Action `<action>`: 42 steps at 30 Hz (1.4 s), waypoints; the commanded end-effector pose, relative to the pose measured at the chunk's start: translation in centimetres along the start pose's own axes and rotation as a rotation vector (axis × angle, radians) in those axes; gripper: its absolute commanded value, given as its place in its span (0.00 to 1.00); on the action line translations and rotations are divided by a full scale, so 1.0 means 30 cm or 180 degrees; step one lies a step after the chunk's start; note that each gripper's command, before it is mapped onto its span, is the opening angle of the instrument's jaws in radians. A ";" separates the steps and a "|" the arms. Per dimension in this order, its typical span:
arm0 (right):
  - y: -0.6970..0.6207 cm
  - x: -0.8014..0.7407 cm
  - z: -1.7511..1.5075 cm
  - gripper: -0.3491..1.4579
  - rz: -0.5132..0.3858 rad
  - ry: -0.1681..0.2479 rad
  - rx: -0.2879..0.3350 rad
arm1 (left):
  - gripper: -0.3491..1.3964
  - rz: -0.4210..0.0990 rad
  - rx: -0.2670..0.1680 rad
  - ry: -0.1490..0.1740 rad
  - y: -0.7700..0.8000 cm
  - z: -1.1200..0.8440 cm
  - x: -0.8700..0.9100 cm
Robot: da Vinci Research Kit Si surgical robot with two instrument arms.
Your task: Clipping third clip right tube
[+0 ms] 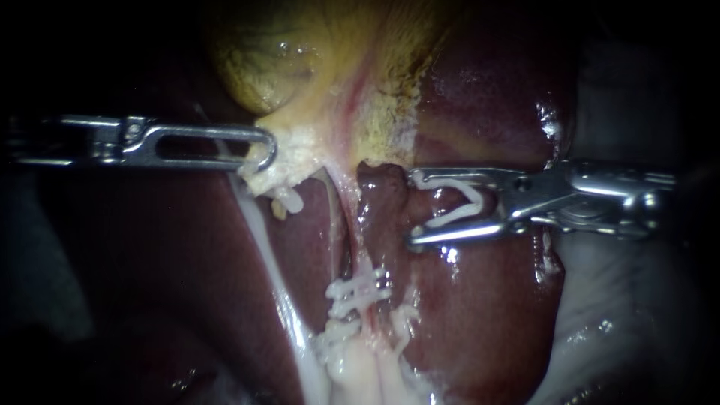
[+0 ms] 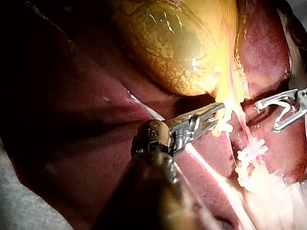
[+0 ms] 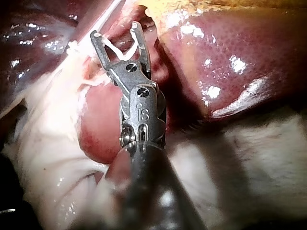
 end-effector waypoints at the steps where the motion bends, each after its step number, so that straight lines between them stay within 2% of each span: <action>1: 0.0006 -0.0008 0.002 0.47 0.0032 0.0001 -0.0005 | 0.00 -0.0001 -0.0003 -0.0001 -0.0002 0.0000 0.0001; 10: 0.0065 -0.0075 0.011 0.47 0.0188 -0.0045 -0.0042 | 0.00 0.0011 -0.0013 -0.0008 -0.0024 -0.0001 0.0008; 17: 0.0076 -0.0080 0.016 0.47 0.0329 -0.0055 0.0008 | 0.00 0.0027 -0.0010 -0.0006 -0.0033 0.0003 0.0009; 27: 0.0064 -0.0061 0.020 0.47 0.0642 0.0233 0.0337 | 0.00 0.0029 -0.0008 -0.0004 -0.0030 -0.0004 0.0012; 37: 0.0073 -0.0028 0.020 0.47 0.0932 0.0514 0.0446 | 0.00 0.0032 -0.0006 -0.0003 -0.0024 -0.0003 0.0012; 42: 0.0067 -0.0013 0.020 0.46 0.1031 0.0557 0.0495 | 0.00 0.0032 -0.0006 -0.0003 -0.0023 -0.0002 0.0012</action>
